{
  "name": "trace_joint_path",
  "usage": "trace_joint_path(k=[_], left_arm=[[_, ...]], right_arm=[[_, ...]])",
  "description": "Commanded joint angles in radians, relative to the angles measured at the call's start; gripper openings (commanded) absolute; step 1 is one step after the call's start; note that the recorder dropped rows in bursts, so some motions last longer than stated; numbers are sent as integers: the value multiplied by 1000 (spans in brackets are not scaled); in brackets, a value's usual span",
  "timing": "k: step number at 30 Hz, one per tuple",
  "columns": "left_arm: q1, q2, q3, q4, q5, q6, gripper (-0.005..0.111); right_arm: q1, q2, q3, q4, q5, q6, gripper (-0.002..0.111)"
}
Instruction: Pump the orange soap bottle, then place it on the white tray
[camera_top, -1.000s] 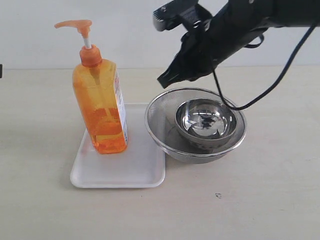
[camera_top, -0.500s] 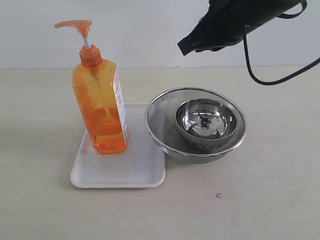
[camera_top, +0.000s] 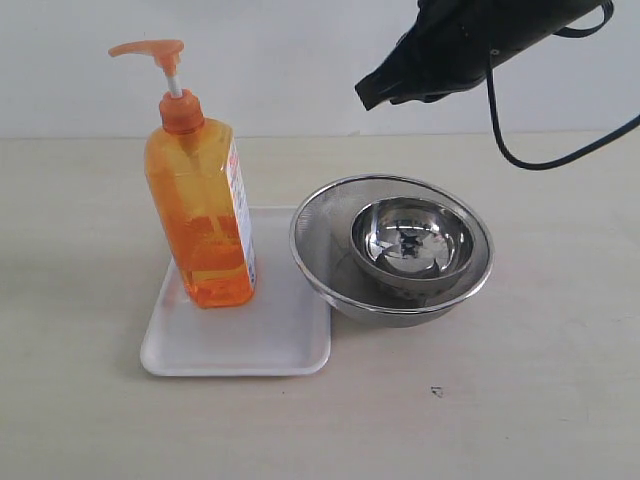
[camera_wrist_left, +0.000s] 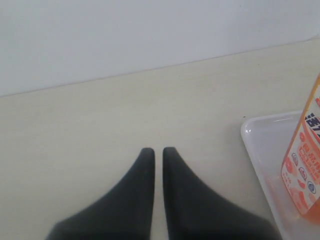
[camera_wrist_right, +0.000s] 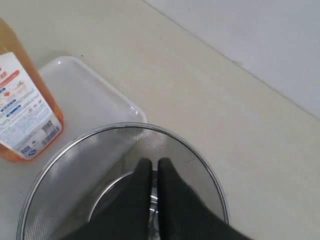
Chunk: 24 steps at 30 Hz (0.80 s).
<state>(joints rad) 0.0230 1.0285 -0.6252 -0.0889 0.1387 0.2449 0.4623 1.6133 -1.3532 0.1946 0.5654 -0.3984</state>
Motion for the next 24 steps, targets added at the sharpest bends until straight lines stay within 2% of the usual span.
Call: trace_joint_path(k=[1,6,15,18,24], left_arm=[[3,-6,5,-3,-14,-12,5],[3,-6,5,-3,-14,-12,5],[3,-6,5,-3,-15,-12,5],[3,-6,5,-3,-15,-12,5],[3,-6,5,-3,-15,-12,5]], right_arm=[[-4,-9,-4,1,-2,1,1],[-4,-61,-4,-3,-46,1,1],[-4,-383,9,-74,-46,1,1],[-26,-497,83,-95,-104,7,1],[-159,-729,342,-90,-218,101,1]])
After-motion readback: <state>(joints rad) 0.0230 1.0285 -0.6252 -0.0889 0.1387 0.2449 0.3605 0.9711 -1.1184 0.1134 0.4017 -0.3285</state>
